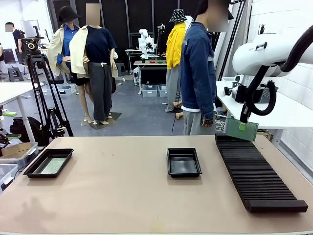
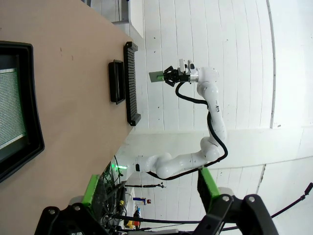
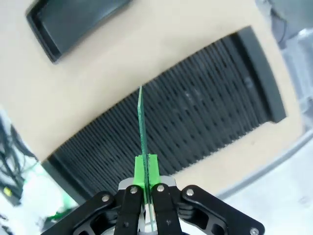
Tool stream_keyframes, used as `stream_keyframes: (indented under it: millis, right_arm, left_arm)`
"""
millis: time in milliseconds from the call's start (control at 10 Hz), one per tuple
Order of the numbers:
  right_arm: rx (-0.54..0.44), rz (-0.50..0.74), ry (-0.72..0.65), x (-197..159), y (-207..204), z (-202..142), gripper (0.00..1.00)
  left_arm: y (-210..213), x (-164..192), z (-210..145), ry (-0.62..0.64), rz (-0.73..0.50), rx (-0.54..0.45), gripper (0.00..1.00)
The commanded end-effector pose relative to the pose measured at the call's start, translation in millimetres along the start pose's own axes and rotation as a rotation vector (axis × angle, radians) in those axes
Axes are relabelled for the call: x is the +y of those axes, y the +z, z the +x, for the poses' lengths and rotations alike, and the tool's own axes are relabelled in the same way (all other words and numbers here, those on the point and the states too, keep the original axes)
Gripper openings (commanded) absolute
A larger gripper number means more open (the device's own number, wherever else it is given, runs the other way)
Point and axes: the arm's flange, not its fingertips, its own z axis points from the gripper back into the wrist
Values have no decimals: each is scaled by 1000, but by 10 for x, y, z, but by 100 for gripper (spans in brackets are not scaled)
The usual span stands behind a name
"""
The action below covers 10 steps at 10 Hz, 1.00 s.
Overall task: Inspect and transfer BCBs to ESD trays.
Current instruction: Pick up the Blank PCB from the PCB Rack and place it in the right ESD tray.
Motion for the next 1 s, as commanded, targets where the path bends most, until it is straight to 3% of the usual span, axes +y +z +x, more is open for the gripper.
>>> stream_keyframes:
  millis: [0,100,400,700,900]
  right_arm:
    - [-92,40,-224,256,-33,-47,0]
    - [-129,47,-345,365,-43,-41,0]
    - [-124,33,-644,683,-78,34,0]
    - [-138,169,-944,836,13,150,0]
    - [-164,238,-1042,928,-20,185,0]
  left_arm:
    - [6,-8,-28,-4,12,15,100]
    - [6,-8,-28,-4,12,15,100]
    - [6,-8,-28,-4,12,15,100]
    - [6,-8,-28,-4,12,15,100]
    - [6,-8,-28,-4,12,15,100]
